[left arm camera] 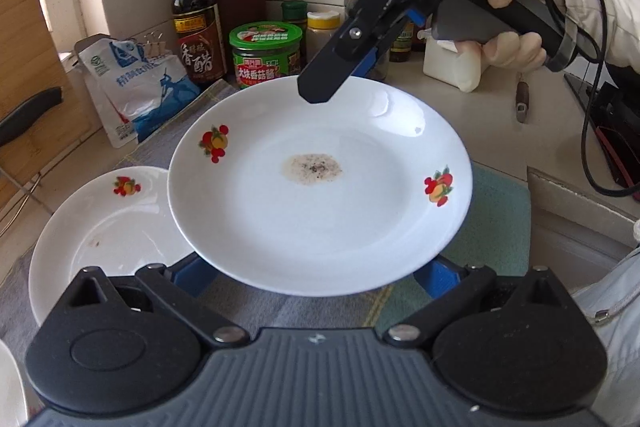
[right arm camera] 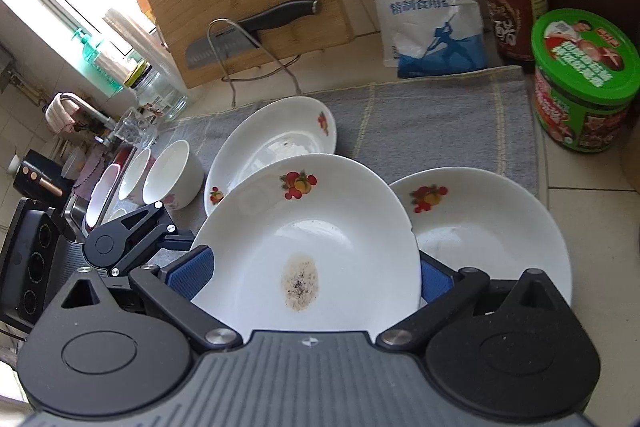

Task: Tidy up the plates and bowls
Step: 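Lift the stained plate with the right gripper and carry it over another plate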

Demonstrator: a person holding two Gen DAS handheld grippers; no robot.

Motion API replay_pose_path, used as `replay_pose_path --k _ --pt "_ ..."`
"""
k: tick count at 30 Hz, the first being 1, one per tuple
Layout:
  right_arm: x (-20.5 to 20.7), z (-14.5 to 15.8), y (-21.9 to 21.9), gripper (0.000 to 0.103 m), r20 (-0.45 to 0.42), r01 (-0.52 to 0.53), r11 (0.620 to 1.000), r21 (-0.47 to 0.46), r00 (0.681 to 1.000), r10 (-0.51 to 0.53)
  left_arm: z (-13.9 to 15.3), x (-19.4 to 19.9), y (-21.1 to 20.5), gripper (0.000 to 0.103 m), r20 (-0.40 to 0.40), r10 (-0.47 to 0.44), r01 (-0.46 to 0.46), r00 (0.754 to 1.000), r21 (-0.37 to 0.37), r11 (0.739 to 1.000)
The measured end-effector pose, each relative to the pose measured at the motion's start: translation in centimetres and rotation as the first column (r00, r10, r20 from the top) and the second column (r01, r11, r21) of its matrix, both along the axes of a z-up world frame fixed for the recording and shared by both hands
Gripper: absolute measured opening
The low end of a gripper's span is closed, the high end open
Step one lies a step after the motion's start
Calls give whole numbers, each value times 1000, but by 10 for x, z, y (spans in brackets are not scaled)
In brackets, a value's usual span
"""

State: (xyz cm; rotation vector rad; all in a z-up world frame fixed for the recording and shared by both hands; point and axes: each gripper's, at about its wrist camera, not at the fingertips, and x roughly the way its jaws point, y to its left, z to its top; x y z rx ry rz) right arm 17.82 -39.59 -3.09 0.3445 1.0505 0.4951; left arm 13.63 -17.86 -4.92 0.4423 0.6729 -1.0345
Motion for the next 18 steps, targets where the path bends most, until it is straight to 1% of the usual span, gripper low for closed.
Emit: replay_pose_path --k 5,9,18 --pt "0 -6 -31 103 -2 46 999 10 999 -46 -4 7 -28 102 -8 -36 36 999 9 999" --pt "-1 -14 -47 103 -17 65 998 3 998 -65 -9 11 -45 102 -20 -57 57 998 23 998" --pt "-2 -27 -69 103 -40 92 996 14 995 -91 -15 18 -65 102 -48 -74 76 996 38 996"
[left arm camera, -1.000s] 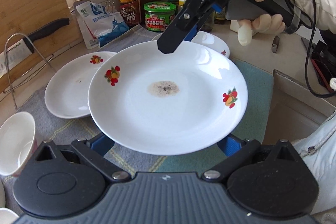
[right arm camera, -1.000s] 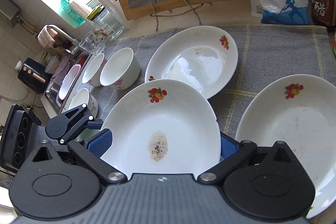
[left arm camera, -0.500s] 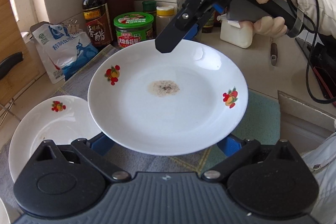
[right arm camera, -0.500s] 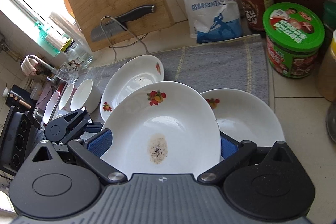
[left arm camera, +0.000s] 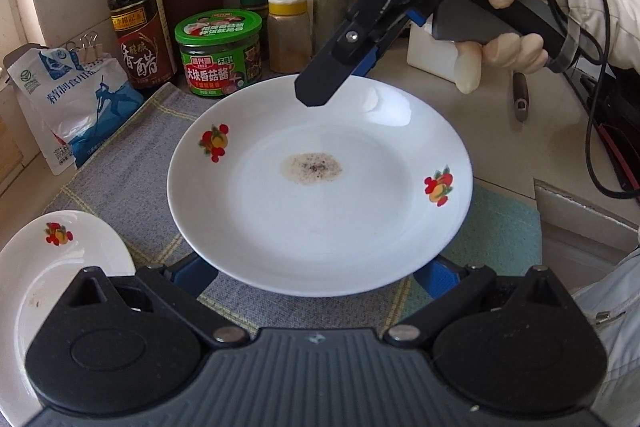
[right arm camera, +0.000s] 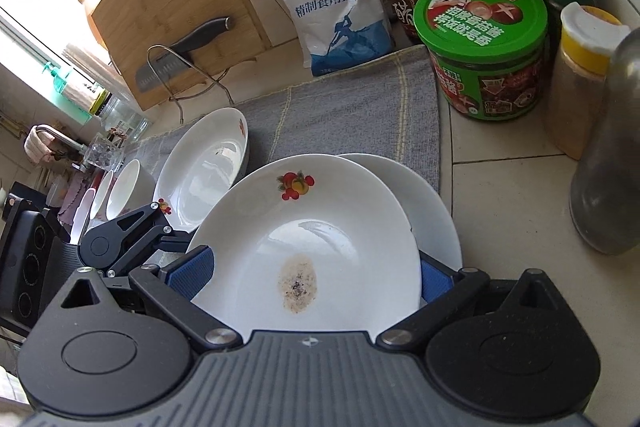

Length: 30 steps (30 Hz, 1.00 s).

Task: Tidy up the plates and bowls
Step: 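Lift the stained plate with the right gripper and carry it over another plate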

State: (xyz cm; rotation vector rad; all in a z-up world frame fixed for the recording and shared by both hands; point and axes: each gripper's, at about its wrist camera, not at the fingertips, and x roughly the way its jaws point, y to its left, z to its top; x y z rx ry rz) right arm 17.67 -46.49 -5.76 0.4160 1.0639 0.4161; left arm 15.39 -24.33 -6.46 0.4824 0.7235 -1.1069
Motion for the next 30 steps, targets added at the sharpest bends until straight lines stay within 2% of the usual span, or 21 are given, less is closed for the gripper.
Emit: replay_pose_path --k 10,16,30 --pt "2 -7 -5 103 -12 -5 1000 6 1000 5 -2 1 -6 102 4 0 0 1000 28 1000" --pt "2 -6 -2 103 -14 -7 1000 -7 1000 7 -2 5 -5 102 -23 14 -14 1000 16 1000" --pt "-12 -5 -7 103 -18 37 999 -36 999 -37 -5 6 -3 101 -4 31 -31 1000 1 1000"
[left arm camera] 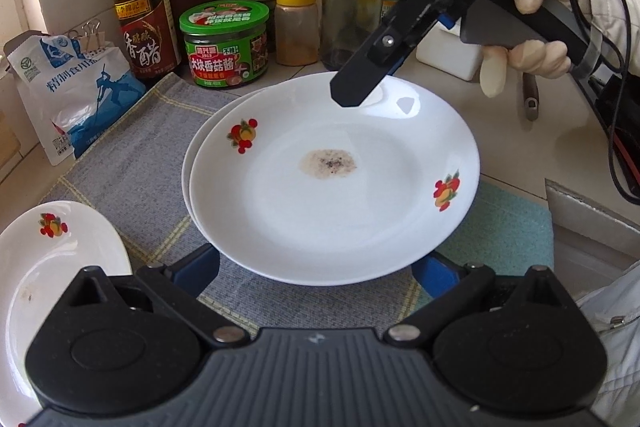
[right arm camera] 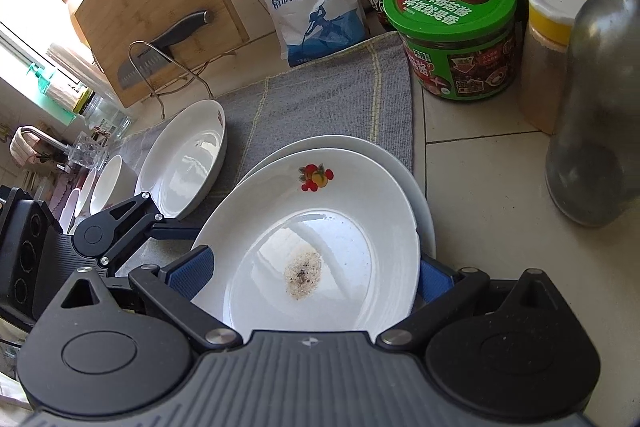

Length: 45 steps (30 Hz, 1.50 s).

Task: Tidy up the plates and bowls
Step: 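Lift the stained plate with the right gripper and carry it over another plate, then lower the stained plate onto the other plate and open the right gripper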

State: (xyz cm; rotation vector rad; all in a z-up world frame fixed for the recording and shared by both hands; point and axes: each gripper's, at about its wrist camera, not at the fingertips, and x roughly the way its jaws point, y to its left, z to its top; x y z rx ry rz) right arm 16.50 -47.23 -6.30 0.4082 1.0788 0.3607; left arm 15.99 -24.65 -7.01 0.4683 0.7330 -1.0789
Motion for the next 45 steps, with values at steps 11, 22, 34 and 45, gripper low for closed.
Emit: replay_pose_path --k 11,22,34,45 --pt "-3 7 9 103 6 17 996 -89 1000 -16 -5 1 5 102 -5 37 -37 999 -8 999" --pt "-8 8 16 103 11 39 988 -147 999 -37 -10 -2 3 102 5 73 -73 997 -15 997" --pt "-23 22 30 103 55 50 972 -228 998 -39 -5 -5 10 102 3 97 -97 995 -31 995" --pt "-35 43 90 103 191 -3 938 -348 979 74 10 -27 42 102 -4 234 -234 972 -109 966"
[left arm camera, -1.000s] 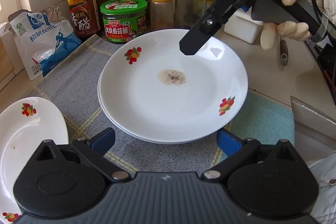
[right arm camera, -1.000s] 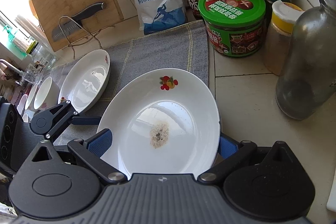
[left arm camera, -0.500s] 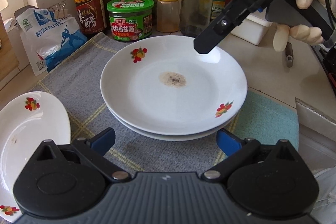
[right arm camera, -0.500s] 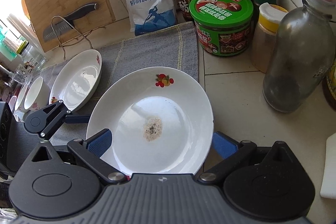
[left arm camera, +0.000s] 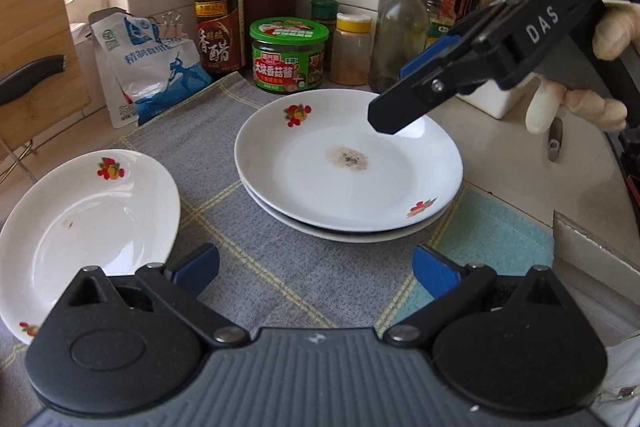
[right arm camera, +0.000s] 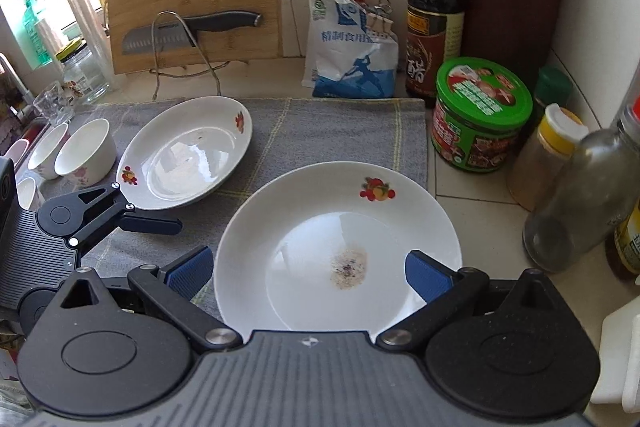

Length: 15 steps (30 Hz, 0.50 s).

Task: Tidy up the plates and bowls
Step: 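Lower the stained plate onto the other plate and open the right gripper, then move the right gripper to the flowered plate beside the bowls and grasp its rim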

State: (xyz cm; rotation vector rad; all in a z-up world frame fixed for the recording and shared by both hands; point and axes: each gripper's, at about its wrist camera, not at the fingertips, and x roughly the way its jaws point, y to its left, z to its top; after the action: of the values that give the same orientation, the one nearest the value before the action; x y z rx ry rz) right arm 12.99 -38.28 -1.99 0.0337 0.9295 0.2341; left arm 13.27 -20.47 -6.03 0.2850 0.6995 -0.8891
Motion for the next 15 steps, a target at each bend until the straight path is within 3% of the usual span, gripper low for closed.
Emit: replay_pose_path --k 4,8,12,15 --pt "-1 1 19 103 48 -35 999 -7 998 35 4 -9 13 102 -6 116 -116 993 -31 993" --pt "3 0 36 103 89 -94 996 -12 992 94 5 -15 25 102 -10 256 -257 967 -47 965" --pt "13 -2 49 103 99 -194 981 -22 976 195 0 -15 40 102 -23 407 -408 913 -31 913" --pt "20 -6 57 103 103 -279 960 -19 955 279 -9 -13 51 102 -19 507 -506 862 30 862"
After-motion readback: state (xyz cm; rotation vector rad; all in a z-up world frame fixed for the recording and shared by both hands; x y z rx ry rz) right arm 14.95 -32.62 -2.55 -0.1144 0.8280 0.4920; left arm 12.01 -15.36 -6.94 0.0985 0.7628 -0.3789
